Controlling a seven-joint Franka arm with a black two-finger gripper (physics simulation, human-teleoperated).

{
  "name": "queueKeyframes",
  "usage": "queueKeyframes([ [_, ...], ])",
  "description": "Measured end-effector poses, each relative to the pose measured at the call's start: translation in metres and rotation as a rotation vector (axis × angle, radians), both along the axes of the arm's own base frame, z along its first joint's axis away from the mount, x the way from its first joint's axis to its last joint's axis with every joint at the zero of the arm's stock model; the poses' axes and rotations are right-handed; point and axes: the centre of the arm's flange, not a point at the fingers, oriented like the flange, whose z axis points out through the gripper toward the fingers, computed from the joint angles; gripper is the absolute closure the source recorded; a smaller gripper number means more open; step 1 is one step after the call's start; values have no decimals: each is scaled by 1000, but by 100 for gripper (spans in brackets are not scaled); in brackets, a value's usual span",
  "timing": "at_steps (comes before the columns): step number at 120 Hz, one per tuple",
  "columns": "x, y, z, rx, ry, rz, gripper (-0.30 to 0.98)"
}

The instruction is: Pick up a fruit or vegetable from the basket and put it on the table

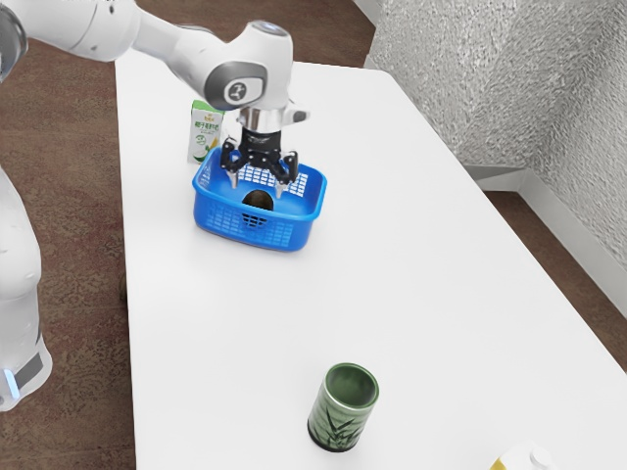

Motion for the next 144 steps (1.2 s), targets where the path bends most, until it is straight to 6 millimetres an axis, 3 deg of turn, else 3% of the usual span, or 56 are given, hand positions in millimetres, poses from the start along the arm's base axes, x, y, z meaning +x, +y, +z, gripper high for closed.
queueKeyframes([
  [27,11,3,-20,-2,4,-13,0],
  [78,18,9,-35,-5,1,-15,1],
  [96,16,17,-40,-23,1,12,14],
  [123,20,21,-50,-49,11,31,21],
  [144,20,21,-53,-69,12,58,39],
])
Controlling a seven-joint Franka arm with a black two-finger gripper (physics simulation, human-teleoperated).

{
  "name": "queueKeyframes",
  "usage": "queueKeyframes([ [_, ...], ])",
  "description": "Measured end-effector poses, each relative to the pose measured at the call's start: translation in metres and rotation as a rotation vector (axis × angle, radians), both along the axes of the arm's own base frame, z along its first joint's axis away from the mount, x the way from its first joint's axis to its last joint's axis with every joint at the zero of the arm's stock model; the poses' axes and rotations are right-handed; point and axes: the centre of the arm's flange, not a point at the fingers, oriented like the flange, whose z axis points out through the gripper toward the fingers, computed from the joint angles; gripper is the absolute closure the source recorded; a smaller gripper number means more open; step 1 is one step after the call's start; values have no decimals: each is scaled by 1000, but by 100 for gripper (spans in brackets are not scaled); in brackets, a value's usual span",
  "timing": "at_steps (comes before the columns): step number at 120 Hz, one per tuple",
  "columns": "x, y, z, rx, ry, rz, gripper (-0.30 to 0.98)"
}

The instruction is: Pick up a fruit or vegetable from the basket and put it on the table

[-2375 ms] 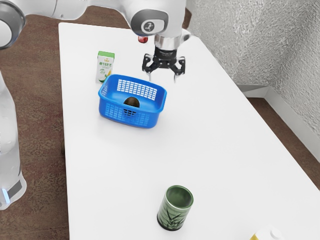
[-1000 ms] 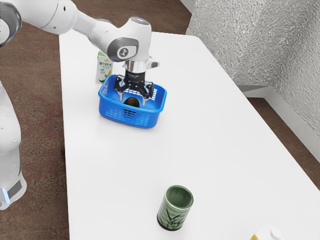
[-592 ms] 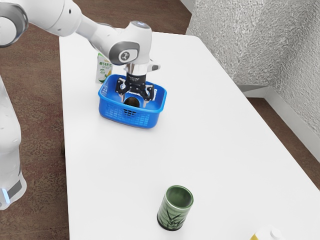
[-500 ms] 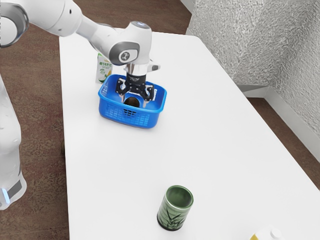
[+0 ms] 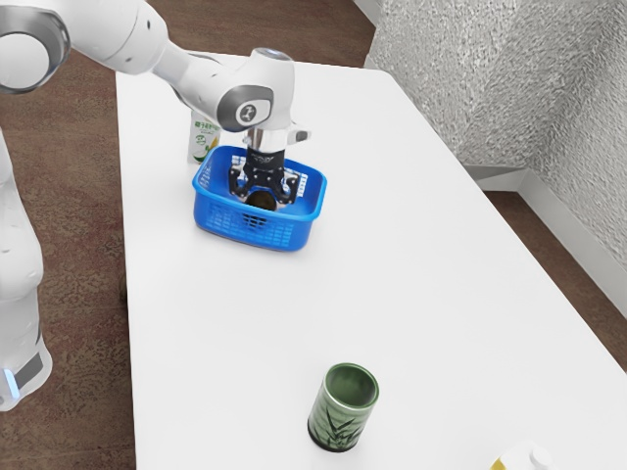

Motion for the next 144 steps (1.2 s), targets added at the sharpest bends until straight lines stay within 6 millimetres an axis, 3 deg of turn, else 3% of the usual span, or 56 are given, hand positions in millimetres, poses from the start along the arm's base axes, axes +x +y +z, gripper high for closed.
queueKeyframes([
  [17,-1,-1,10,7,-15,19,39],
  [32,3,-1,50,32,-91,34,38],
  [50,32,6,146,141,-253,15,38],
  [59,55,17,209,232,-352,1,37],
  [64,73,31,228,269,-380,4,39],
  [78,114,100,205,321,-341,60,38],
  [90,108,170,189,355,-309,138,39],
  [99,104,186,187,359,-306,148,26],
  [112,105,188,187,361,-307,116,12],
  [124,105,185,187,365,-308,84,6],
  [130,104,172,201,367,-331,69,4],
  [134,100,138,213,350,-349,50,3],
  [144,91,4,249,242,-363,31,2],
])
